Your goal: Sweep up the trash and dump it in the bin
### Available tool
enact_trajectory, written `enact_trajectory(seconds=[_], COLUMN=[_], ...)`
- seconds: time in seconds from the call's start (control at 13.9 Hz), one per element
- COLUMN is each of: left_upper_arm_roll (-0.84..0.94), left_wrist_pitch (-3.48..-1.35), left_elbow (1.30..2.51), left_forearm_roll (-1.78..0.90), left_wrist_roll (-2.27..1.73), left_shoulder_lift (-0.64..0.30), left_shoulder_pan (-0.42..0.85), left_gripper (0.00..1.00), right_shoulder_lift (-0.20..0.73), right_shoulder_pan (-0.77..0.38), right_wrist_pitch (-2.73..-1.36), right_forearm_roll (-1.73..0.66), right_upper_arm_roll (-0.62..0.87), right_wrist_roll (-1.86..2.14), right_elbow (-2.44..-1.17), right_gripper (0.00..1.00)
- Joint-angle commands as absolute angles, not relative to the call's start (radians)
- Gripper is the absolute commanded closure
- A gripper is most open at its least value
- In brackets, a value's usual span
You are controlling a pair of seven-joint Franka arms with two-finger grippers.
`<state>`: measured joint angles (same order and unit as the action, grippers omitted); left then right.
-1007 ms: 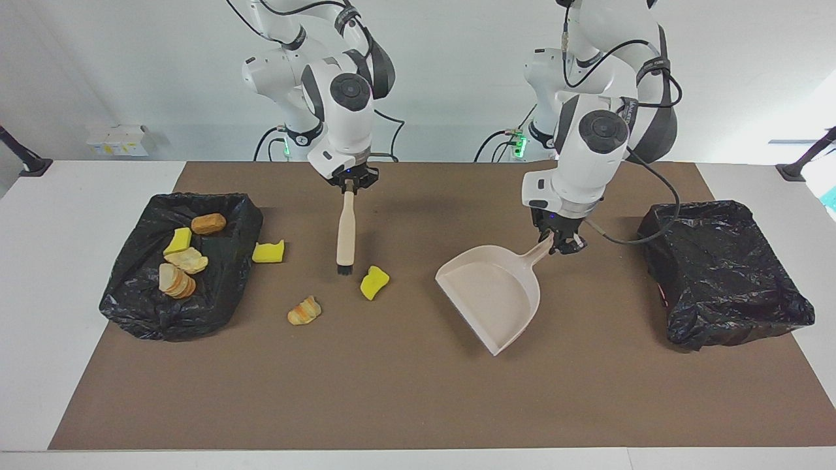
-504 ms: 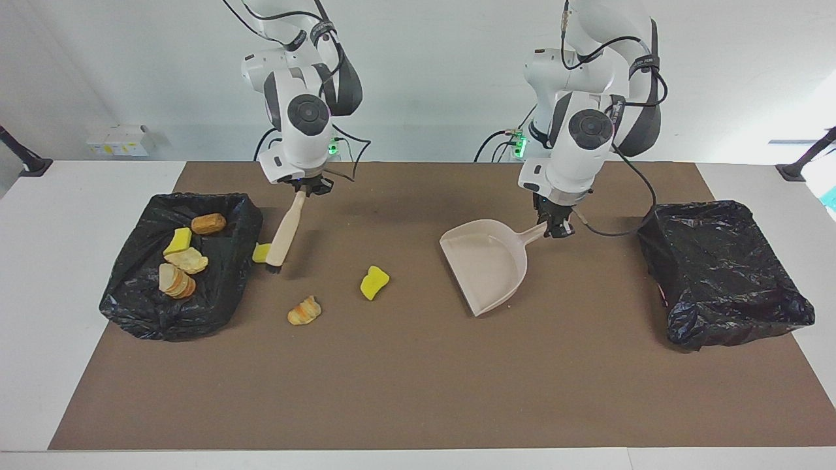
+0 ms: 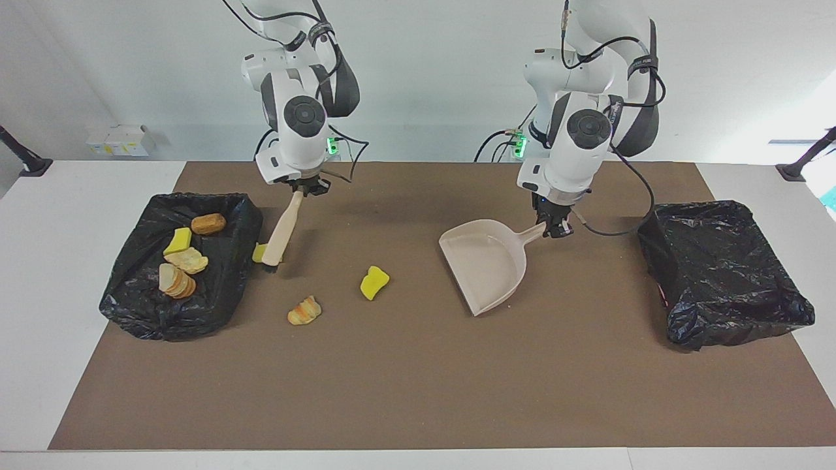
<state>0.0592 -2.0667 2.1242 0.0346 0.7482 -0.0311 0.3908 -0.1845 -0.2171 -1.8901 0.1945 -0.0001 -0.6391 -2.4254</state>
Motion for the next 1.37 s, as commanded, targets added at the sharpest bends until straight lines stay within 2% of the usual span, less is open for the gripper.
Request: enact_trajectory(seconds=[0.0, 0.07, 0.36, 0.5, 0.65, 0.94, 1.3], left_upper_arm_roll=[0.049, 0.049, 0.049, 0.049, 0.049, 0.049, 0.049], left_wrist_pitch=[-2.105, -2.115, -2.121, -2.123, -2.117, -2.121, -2.121], left_elbow=[2.154, 2.154, 2.155, 2.157, 2.158, 2.158, 2.157], left_forearm_roll=[0.049, 0.049, 0.049, 0.049, 0.048, 0.046, 0.046], left_wrist_roll=[0.703, 0.696, 0.683, 0.677, 0.676, 0.673, 0.655], left_shoulder_lift=[-0.002, -0.002, -0.018, -0.017, -0.017, -0.046, -0.048], left_shoulder_pan=[0.425, 0.425, 0.437, 0.437, 0.43, 0.437, 0.437], left_gripper=[1.0, 1.0, 1.0, 1.0, 1.0, 1.0, 1.0], right_shoulder_lift=[-0.19, -0.178, -0.066, 0.001, 0.012, 0.017, -0.028], right_shoulder_pan=[-0.233, -0.257, -0.325, -0.337, -0.325, -0.269, -0.12], right_wrist_pitch=[-1.98, -2.002, -1.977, -1.868, -1.798, -1.825, -1.965], right_forearm_roll=[0.201, 0.19, 0.031, 0.018, 0.032, 0.074, 0.075], right_upper_arm_roll=[0.012, 0.012, 0.015, 0.018, 0.017, 0.012, 0.014], right_wrist_roll=[-0.64, -0.64, -0.638, -0.638, -0.599, -0.425, -0.201], right_elbow=[-2.442, -2.428, -2.245, -2.098, -2.017, -2.036, -2.17], right_gripper=[1.0, 1.0, 1.0, 1.0, 1.0, 1.0, 1.0])
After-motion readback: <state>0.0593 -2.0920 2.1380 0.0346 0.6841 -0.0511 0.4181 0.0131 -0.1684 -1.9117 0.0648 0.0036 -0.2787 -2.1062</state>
